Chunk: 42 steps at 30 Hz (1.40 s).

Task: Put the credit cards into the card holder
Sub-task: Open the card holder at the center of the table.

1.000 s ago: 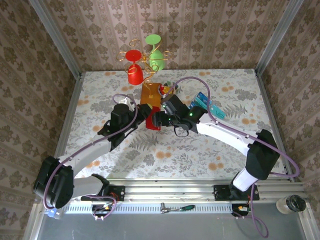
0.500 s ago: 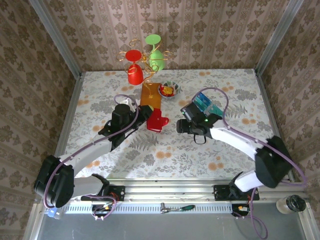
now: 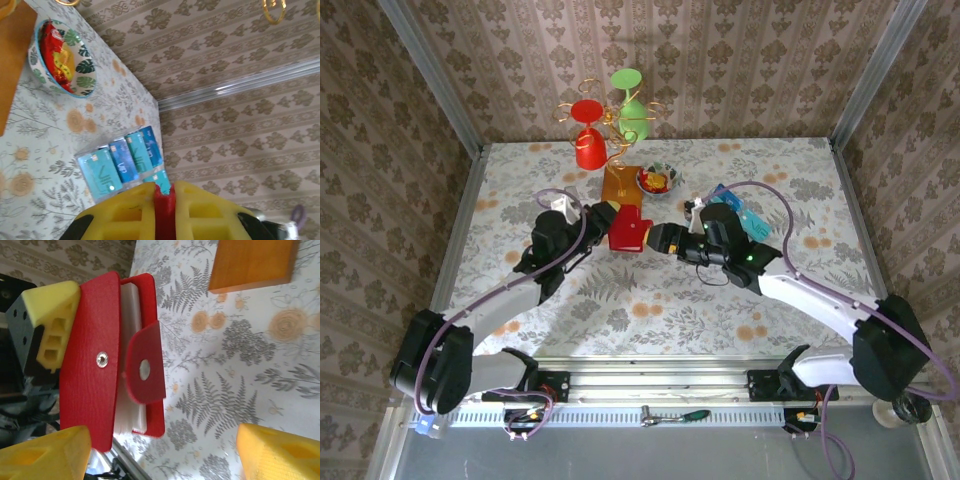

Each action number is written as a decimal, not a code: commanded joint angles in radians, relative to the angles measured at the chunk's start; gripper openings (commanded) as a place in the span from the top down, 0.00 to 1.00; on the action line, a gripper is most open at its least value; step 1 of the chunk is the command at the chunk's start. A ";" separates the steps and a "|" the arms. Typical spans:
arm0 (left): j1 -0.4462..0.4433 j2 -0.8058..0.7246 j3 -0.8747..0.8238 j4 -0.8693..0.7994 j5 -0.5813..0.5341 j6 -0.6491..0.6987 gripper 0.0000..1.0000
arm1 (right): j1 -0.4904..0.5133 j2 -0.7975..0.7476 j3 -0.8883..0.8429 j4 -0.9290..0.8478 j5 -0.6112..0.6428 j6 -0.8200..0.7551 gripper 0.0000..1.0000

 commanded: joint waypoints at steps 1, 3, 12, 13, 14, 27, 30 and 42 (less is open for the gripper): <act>0.004 0.012 -0.018 0.148 0.016 -0.089 1.00 | -0.009 0.039 0.044 0.147 -0.047 0.065 0.23; 0.004 0.010 -0.023 0.164 0.016 -0.107 1.00 | -0.015 0.060 0.054 0.176 -0.049 0.074 0.25; 0.005 0.035 -0.036 0.265 0.004 -0.176 1.00 | -0.056 0.116 0.018 0.311 -0.080 0.133 0.45; 0.005 0.040 -0.035 0.273 0.004 -0.179 1.00 | -0.058 0.121 0.016 0.318 -0.085 0.137 0.46; 0.005 0.043 -0.034 0.278 0.006 -0.183 1.00 | -0.057 0.124 0.015 0.321 -0.088 0.140 0.48; 0.002 0.062 -0.019 0.310 0.004 -0.197 1.00 | -0.073 0.173 -0.018 0.429 -0.145 0.197 0.57; 0.002 0.062 -0.016 0.310 0.005 -0.197 1.00 | -0.079 0.179 -0.032 0.463 -0.157 0.214 0.59; -0.007 0.078 -0.014 0.327 0.002 -0.202 1.00 | -0.097 0.192 -0.060 0.603 -0.235 0.290 0.60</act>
